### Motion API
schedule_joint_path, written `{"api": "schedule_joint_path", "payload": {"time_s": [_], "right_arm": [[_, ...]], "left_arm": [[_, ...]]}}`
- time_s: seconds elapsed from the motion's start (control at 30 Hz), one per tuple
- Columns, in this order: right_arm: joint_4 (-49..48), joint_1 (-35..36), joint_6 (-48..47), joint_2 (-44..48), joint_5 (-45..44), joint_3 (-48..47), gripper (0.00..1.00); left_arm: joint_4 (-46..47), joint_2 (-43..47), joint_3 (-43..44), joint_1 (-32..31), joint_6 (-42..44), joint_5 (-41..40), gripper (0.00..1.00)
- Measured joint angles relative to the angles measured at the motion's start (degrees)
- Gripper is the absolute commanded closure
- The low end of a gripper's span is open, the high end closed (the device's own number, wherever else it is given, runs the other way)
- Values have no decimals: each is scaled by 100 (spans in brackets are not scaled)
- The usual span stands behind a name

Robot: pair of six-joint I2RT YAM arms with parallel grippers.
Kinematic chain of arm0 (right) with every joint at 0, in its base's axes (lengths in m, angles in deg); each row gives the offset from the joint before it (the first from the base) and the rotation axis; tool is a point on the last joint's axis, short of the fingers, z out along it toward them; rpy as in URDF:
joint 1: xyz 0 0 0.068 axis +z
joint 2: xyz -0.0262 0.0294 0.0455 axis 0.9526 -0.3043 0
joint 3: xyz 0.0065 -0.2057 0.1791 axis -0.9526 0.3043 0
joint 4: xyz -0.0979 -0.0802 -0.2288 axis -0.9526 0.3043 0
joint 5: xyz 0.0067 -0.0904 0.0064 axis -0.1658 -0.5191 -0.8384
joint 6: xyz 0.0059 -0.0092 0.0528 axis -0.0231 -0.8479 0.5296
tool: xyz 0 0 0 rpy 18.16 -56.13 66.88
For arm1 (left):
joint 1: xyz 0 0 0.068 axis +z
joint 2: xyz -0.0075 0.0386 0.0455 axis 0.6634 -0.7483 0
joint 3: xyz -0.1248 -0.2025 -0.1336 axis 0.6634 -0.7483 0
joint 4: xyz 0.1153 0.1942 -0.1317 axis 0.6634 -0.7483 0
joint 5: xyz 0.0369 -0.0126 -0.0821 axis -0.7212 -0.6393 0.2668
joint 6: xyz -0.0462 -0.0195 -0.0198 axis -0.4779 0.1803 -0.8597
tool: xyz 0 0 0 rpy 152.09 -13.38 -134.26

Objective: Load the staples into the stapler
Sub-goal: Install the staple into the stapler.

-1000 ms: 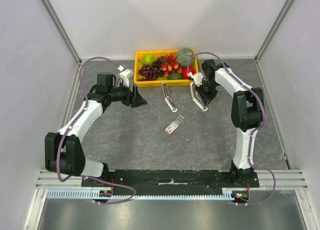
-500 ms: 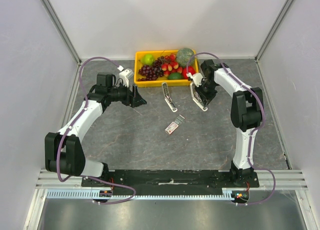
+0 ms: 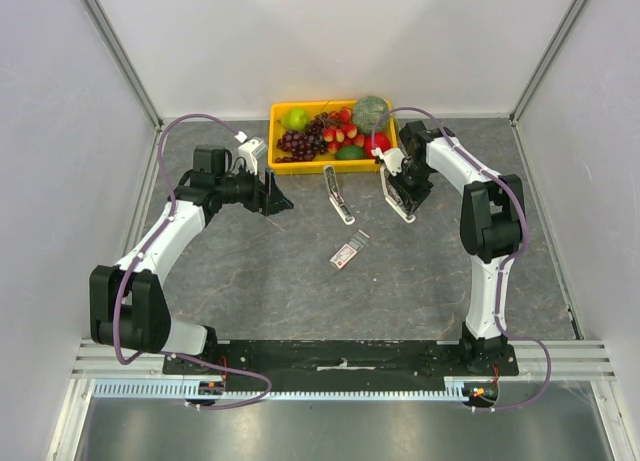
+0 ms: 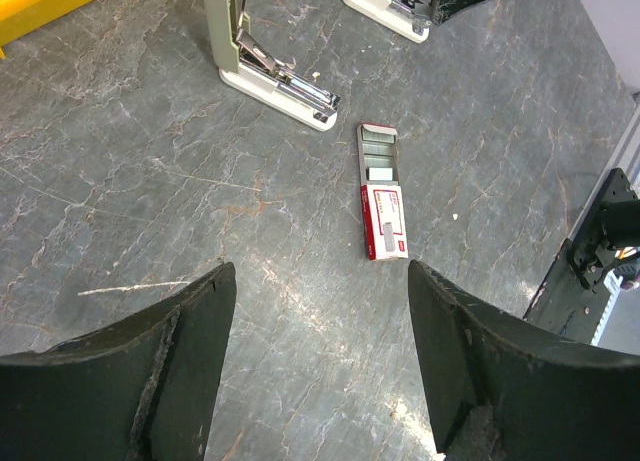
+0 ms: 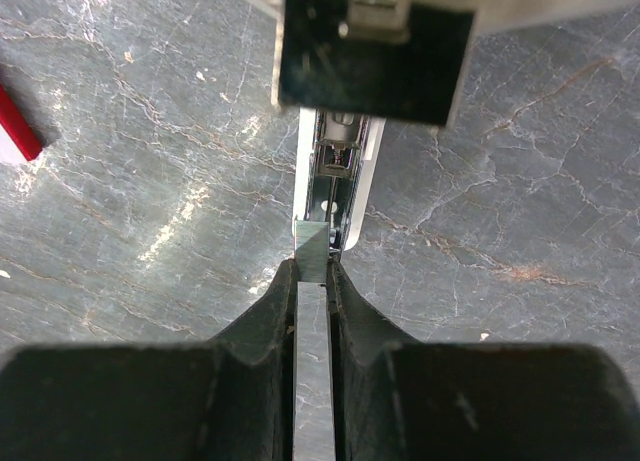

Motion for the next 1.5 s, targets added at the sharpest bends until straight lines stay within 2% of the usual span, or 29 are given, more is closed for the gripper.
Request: {"api": "schedule_joint_path", "payload": {"time_s": [1.5], "right_arm": [[2,-262,4,35,498,-87,98]], "left_arm": [[0,-2,0,0,-2,2,24]]}}
